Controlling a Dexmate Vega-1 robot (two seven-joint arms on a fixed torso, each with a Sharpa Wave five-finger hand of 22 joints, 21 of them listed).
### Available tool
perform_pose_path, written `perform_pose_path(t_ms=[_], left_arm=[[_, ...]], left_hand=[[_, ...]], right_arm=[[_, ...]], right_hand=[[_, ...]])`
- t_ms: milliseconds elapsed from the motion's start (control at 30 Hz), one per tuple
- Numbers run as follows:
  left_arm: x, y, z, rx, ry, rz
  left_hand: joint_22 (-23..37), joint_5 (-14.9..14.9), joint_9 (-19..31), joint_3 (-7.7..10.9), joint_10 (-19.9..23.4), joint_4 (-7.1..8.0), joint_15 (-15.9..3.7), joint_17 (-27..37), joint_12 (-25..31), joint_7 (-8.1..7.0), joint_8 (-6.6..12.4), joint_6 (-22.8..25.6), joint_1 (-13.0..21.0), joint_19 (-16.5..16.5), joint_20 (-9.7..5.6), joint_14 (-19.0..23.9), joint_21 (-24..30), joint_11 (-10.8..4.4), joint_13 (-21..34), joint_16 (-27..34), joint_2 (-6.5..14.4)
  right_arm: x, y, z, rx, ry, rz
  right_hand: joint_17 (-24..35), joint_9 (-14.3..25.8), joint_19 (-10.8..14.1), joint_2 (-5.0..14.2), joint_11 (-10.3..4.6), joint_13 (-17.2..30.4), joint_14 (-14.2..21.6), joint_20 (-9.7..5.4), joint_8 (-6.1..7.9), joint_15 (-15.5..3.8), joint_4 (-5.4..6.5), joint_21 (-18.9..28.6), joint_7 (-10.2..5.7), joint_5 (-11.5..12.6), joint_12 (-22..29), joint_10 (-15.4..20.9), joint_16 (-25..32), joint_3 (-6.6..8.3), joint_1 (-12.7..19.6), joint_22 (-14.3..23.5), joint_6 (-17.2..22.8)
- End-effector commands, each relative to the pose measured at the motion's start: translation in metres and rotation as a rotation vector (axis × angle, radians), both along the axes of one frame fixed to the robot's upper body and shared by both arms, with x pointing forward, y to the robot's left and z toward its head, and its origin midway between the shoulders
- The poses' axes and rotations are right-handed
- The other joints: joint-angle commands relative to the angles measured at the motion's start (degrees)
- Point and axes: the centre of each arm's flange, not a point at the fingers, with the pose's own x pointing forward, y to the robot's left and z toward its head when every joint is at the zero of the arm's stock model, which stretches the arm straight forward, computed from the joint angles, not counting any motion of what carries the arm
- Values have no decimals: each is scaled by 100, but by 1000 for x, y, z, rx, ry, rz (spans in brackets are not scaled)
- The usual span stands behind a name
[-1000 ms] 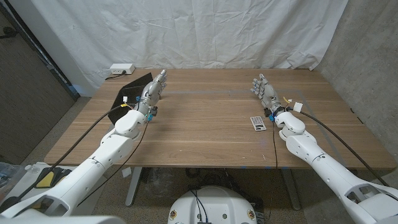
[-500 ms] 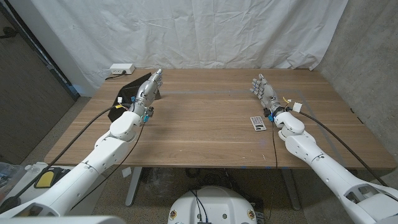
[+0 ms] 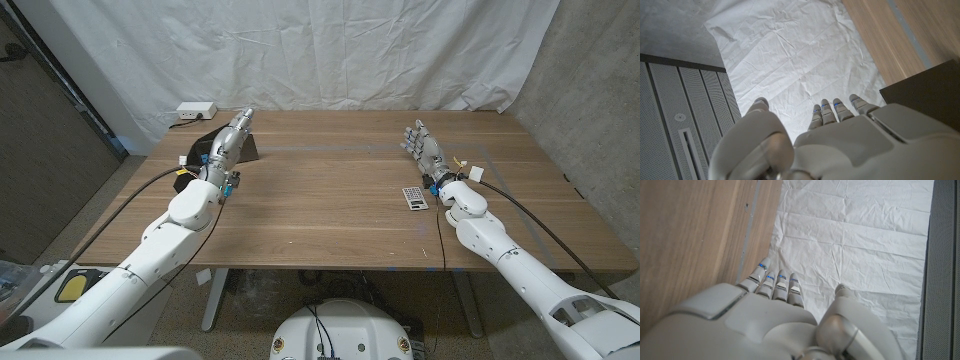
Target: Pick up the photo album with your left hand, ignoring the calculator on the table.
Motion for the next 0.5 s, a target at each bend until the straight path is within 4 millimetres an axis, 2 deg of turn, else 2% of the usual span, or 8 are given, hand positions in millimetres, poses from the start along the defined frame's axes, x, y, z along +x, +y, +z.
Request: perform_pose_path(t_ms=[33, 500], left_arm=[[-9, 5, 1, 39, -34, 42], [-24, 17, 1, 44, -73, 75]], left_hand=[[6, 8, 20, 2, 61, -36, -144, 15, 55, -12, 28, 63, 82, 49, -589, 47, 13, -32, 27, 16, 22], [1, -12, 20, -11, 212, -84, -159, 11, 83, 5, 55, 215, 140, 175, -605, 176, 42, -64, 29, 34, 4]], right_arm=[[2, -2, -1, 16, -5, 7], [0, -4, 1, 16, -12, 10]], right_hand=[[10, 15, 42, 44, 13, 10, 39, -172, 29, 20, -40, -10, 12, -11, 37, 47, 19, 26, 37, 23, 37], [13, 15, 55, 48, 9, 11, 38, -168, 23, 26, -55, -50, 13, -27, 28, 46, 12, 21, 41, 26, 36]])
